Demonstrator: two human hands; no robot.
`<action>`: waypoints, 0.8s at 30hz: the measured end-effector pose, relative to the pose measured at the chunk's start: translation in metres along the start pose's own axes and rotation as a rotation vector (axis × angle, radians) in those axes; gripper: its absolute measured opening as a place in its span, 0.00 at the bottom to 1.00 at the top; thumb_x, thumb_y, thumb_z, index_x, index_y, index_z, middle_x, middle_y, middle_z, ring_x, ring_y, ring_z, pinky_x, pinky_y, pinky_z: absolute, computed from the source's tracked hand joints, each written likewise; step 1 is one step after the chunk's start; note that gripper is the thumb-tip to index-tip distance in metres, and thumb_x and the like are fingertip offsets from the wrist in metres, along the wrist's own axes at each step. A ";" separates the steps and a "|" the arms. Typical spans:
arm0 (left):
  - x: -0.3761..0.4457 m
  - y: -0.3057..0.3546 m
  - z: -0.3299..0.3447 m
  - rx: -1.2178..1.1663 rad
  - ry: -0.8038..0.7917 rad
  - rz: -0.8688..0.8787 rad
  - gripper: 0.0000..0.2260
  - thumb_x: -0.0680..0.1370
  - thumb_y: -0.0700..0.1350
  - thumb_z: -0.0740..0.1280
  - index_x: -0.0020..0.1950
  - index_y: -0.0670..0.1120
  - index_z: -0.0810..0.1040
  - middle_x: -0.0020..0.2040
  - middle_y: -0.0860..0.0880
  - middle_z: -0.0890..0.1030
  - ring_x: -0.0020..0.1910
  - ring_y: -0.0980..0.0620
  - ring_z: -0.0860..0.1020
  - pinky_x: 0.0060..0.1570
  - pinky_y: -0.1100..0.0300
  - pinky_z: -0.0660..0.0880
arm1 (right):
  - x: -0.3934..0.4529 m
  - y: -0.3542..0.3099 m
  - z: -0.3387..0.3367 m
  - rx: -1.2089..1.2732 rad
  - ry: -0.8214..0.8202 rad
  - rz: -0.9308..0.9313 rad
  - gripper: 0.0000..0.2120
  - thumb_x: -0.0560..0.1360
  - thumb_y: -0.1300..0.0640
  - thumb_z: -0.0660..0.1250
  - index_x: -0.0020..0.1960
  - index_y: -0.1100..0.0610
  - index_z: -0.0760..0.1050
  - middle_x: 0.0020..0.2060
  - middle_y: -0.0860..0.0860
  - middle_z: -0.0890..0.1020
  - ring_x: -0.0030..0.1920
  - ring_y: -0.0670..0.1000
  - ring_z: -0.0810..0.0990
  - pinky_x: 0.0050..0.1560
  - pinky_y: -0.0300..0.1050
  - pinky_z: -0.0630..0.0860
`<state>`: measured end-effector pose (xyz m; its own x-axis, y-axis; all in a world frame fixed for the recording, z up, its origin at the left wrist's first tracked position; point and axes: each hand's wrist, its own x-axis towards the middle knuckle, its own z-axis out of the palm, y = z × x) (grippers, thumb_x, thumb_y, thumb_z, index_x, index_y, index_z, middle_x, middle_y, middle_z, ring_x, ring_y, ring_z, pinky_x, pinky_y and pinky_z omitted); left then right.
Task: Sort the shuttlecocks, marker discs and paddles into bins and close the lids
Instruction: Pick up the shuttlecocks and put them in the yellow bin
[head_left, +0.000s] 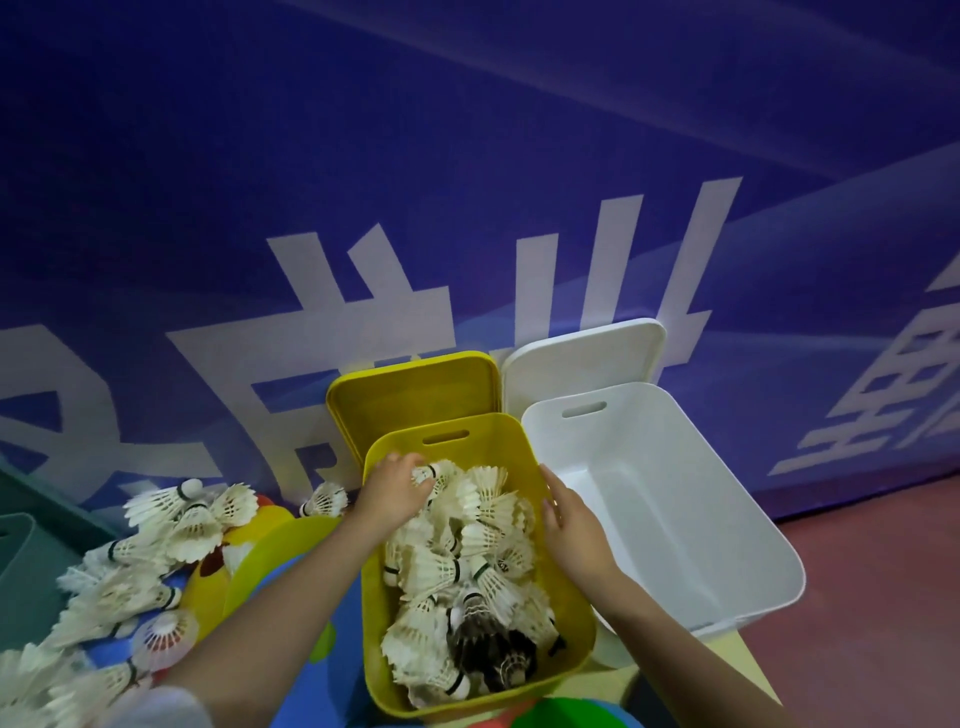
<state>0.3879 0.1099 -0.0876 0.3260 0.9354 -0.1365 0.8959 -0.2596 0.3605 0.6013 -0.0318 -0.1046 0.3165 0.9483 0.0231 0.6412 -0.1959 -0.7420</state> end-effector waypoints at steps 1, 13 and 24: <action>0.002 0.000 0.004 0.069 -0.048 0.010 0.22 0.79 0.57 0.61 0.70 0.49 0.69 0.66 0.44 0.71 0.65 0.44 0.68 0.62 0.52 0.67 | 0.000 0.001 0.000 0.006 0.003 -0.003 0.23 0.82 0.56 0.55 0.76 0.49 0.59 0.67 0.53 0.73 0.65 0.53 0.72 0.62 0.46 0.68; -0.062 0.002 -0.033 -0.218 0.191 0.171 0.16 0.79 0.51 0.63 0.67 0.50 0.72 0.64 0.48 0.71 0.65 0.48 0.69 0.63 0.55 0.65 | 0.000 -0.004 -0.004 -0.118 -0.045 0.001 0.25 0.80 0.53 0.57 0.76 0.53 0.58 0.66 0.56 0.73 0.65 0.57 0.72 0.61 0.50 0.70; -0.190 -0.113 -0.063 -0.505 0.387 -0.062 0.11 0.78 0.40 0.64 0.59 0.49 0.77 0.58 0.47 0.76 0.53 0.51 0.77 0.53 0.58 0.74 | -0.066 -0.116 0.043 -0.059 -0.059 -0.516 0.18 0.77 0.55 0.58 0.65 0.54 0.74 0.59 0.53 0.77 0.62 0.52 0.72 0.59 0.48 0.71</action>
<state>0.2056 -0.0236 -0.0445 0.0607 0.9886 0.1379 0.6260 -0.1453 0.7661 0.4759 -0.0614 -0.0483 -0.0904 0.9372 0.3368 0.7423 0.2889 -0.6046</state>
